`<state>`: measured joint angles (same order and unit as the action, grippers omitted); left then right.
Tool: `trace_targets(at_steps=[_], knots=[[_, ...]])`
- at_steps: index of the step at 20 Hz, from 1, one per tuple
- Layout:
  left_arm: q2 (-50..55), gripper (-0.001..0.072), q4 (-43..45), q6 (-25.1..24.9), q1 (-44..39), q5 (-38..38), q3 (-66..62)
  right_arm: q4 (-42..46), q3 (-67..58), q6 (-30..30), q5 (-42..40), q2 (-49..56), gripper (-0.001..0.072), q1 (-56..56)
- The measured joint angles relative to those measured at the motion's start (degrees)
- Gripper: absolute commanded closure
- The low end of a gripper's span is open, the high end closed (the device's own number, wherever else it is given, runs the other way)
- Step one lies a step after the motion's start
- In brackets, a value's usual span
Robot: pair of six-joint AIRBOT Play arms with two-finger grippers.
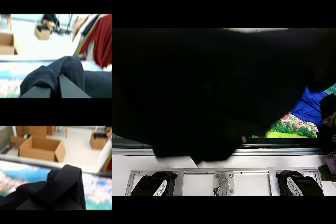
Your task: Fold the clothes and pants, and hang the long-sleeved shirts on hangers.
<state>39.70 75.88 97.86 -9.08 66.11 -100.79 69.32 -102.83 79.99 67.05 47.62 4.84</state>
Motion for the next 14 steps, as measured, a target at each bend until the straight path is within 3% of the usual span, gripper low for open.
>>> trace_targets(at_steps=[5,7,8,9,10,11,14], knots=[[16.59,0.0691,0.68,0.0,-0.5,6.25,-0.07,0.24,4.76,5.18,18.03,8.68,0.0699,0.02],[25.83,0.0691,0.83,0.0,-0.55,4.96,-0.24,0.72,8.74,5.55,19.04,13.11,0.0696,0.0],[30.62,0.0634,0.68,-0.02,-0.55,3.17,-0.7,1.46,10.32,5.57,17.66,15.47,0.0679,0.0],[35.93,0.0262,0.46,-0.28,-0.55,1.55,-1.81,2.23,11.43,5.64,15.41,17.9,0.0514,0.04],[41.11,0.0016,0.13,-0.48,-0.55,0.2,-3.76,3.13,12.26,5.77,12.46,20.46,0.0222,0.26],[45.62,0.0048,-0.07,-0.48,-0.46,-0.13,-6.19,3.82,12.74,6.01,9.42,22.8,0.0041,0.74],[55.69,0.0048,-0.04,-0.48,0.59,3.48,-12.87,4.68,13.11,6.49,3.69,26.67,0.0043,3.06]])
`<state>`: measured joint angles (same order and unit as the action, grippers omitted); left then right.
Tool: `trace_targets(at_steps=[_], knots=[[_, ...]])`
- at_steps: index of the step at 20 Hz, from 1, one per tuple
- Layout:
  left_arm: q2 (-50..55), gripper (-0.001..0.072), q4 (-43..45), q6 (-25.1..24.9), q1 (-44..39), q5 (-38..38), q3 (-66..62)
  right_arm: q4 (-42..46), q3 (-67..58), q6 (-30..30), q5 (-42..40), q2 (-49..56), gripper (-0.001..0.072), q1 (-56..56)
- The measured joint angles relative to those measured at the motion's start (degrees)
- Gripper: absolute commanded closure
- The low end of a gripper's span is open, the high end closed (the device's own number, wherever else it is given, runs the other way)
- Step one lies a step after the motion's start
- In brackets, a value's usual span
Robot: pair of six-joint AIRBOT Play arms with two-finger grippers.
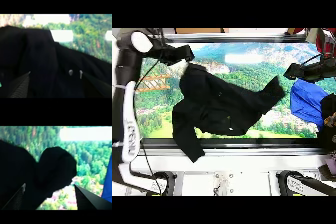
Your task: Fold the clothes and pants, and hang the long-sleeved shirts on hangers.
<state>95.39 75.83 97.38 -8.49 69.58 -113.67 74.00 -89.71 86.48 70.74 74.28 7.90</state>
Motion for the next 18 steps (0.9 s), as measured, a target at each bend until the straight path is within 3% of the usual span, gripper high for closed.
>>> trace_targets(at_steps=[4,5,6,11,18], knots=[[-0.31,0.0048,4.13,0.02,-0.74,3.89,6.93,0.66,1.03,0.2,-1.55,-1.03,0.0062,2.75],[-2.01,0.0049,4.85,0.02,-1.84,3.89,11.23,0.63,1.68,0.33,-1.2,-2.05,0.0141,2.89],[-4.17,0.0049,5.38,0.04,-3.5,3.23,16.61,0.66,2.47,0.33,-0.63,-3.23,0.0155,2.86],[-12.02,0.0049,10.4,2.49,-15.39,-5.62,40.83,0.83,7.26,-0.13,1.14,-8.26,0.0155,0.04],[-9.55,0.005,19.04,8.28,-24.33,-8.35,49.96,0.83,11.21,-0.52,3.06,-9.99,0.0155,-7.04]])
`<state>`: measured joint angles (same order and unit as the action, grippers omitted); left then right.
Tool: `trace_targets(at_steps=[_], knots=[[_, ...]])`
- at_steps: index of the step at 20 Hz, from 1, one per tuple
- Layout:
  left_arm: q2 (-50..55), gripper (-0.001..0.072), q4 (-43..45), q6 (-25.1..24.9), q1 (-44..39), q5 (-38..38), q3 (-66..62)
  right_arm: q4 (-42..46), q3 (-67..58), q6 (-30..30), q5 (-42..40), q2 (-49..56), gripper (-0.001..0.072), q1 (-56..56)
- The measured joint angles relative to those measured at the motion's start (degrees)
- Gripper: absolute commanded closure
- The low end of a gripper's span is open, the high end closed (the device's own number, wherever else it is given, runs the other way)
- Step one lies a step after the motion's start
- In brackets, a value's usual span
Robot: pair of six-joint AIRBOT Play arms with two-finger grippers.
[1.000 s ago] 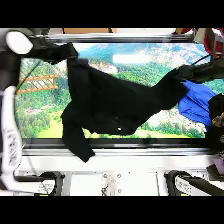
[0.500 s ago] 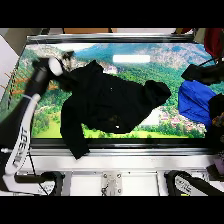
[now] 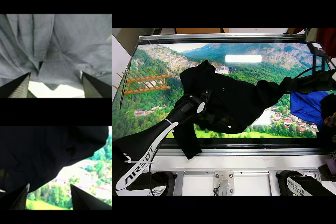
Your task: Fold the clothes and pants, and hang the long-sleeved shirts on hangers.
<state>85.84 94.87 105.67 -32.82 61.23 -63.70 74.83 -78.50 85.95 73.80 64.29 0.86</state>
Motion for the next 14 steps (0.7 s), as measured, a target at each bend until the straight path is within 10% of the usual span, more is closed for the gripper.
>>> trace_targets(at_steps=[3,14], knots=[[1.14,0.0688,0.85,1.97,0.33,0.02,0.61,0.0,1.62,0.0,0.5,-0.13,0.0155,-2.89],[-10.43,0.0691,-2.32,4.09,4.48,-0.07,2.49,4.24,6.49,-3.06,-4.11,11.65,0.0157,-24.85]])
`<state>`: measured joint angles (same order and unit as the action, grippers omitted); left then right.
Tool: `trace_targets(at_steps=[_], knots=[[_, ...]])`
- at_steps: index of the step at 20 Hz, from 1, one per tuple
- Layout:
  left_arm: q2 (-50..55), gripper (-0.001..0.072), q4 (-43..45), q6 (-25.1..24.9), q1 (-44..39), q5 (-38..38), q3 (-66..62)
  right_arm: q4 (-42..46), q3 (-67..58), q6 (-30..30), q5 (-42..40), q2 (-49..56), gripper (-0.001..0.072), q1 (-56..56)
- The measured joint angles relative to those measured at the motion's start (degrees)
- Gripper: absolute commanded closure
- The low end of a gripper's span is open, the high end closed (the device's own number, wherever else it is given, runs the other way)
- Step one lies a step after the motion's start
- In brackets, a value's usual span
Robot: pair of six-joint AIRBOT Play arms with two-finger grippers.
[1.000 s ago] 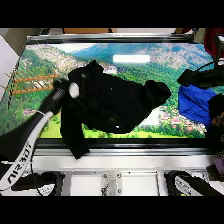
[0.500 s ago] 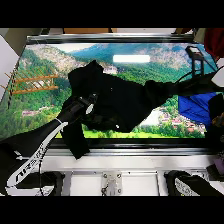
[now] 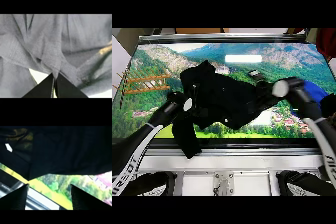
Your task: Fold the clothes and pants, and hang the long-sleeved shirts on hangers.
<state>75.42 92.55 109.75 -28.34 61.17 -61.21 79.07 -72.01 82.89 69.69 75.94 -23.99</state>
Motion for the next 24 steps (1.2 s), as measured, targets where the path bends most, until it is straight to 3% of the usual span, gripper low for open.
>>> trace_targets(at_steps=[8,17,19,21,24], knots=[[-4.35,0.0691,-1.09,0.0,-4.57,0.22,5.51,14.51,-0.07,2.08,-7.56,15.37,0.0162,-14.4],[-4.66,0.0691,-1.27,0.04,-5.79,0.13,6.29,20.63,-0.09,5.14,-0.87,19.28,0.0162,-18.56],[-4.68,0.0691,-1.27,0.04,-5.81,0.22,6.29,24.9,-0.09,8.57,0.24,20.2,0.0164,-19.3],[-4.68,0.0691,-1.25,0.04,-5.81,0.31,6.29,27.96,-0.15,11.34,0.55,20.35,0.0284,-19.47],[-4.72,0.0691,-1.2,0.04,-5.81,0.81,6.29,32.09,-0.26,16.68,-1.53,20.11,0.0284,-18.69]])
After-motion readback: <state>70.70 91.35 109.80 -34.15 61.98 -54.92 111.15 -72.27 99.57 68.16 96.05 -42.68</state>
